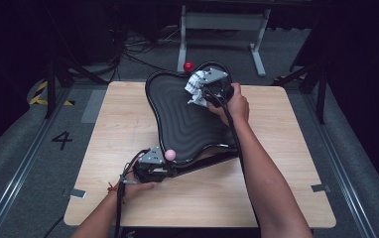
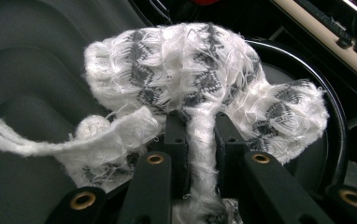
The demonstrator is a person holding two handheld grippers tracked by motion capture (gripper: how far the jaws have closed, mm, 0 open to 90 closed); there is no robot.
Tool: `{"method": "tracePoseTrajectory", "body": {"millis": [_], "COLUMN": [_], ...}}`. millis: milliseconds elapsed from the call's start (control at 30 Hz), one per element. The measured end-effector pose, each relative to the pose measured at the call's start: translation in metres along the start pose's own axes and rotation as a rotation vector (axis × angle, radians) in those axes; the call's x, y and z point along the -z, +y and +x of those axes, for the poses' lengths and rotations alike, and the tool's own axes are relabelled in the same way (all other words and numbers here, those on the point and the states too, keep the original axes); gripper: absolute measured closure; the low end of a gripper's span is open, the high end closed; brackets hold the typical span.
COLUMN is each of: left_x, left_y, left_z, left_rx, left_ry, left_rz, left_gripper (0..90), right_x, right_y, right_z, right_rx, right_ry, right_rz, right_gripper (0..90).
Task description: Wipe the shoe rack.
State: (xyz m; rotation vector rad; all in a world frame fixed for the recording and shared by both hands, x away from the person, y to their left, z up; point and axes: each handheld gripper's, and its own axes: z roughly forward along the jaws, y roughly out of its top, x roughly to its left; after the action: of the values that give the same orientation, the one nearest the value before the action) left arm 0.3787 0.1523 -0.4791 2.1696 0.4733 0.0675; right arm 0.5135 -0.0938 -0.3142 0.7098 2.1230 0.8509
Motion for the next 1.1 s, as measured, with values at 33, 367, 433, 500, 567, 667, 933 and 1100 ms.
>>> {"method": "tracePoseTrajectory", "body": {"millis": [33, 367, 433, 500, 567, 667, 933, 1100], "left_x": [0.0, 0.0, 0.0, 0.0, 0.0, 0.0, 0.0, 0.0], "left_y": [0.0, 0.0, 0.0, 0.0, 0.0, 0.0, 0.0, 0.0], "left_z": [0.0, 0.0, 0.0, 0.0, 0.0, 0.0, 0.001, -0.001], "left_rx": [-0.002, 0.001, 0.001, 0.002, 0.004, 0.005, 0.003, -0.003], "left_ry": [0.001, 0.006, 0.006, 0.003, 0.001, 0.0, -0.003, 0.006], "left_rz": [-0.001, -0.004, -0.004, -0.004, -0.003, -0.004, -0.001, -0.001], "left_gripper": [72.8, 72.8, 72.8, 72.8, 72.8, 72.8, 72.7, 72.9], "right_x": [-0.001, -0.004, -0.003, -0.003, -0.002, -0.001, 0.005, 0.005], "right_y": [0.0, -0.006, -0.01, -0.014, -0.017, -0.022, -0.03, -0.03], "right_z": [-0.002, -0.02, -0.025, -0.03, -0.034, -0.036, -0.033, -0.033], "right_rx": [-0.009, -0.061, -0.075, -0.089, -0.103, -0.117, -0.095, -0.105], "right_ry": [0.004, -0.056, -0.069, -0.081, -0.088, -0.091, -0.1, -0.093], "right_rz": [-0.002, 0.009, 0.014, 0.024, 0.032, 0.039, 0.053, 0.035], "right_gripper": [79.0, 79.1, 79.2, 79.3, 79.4, 79.4, 79.9, 79.5]}}
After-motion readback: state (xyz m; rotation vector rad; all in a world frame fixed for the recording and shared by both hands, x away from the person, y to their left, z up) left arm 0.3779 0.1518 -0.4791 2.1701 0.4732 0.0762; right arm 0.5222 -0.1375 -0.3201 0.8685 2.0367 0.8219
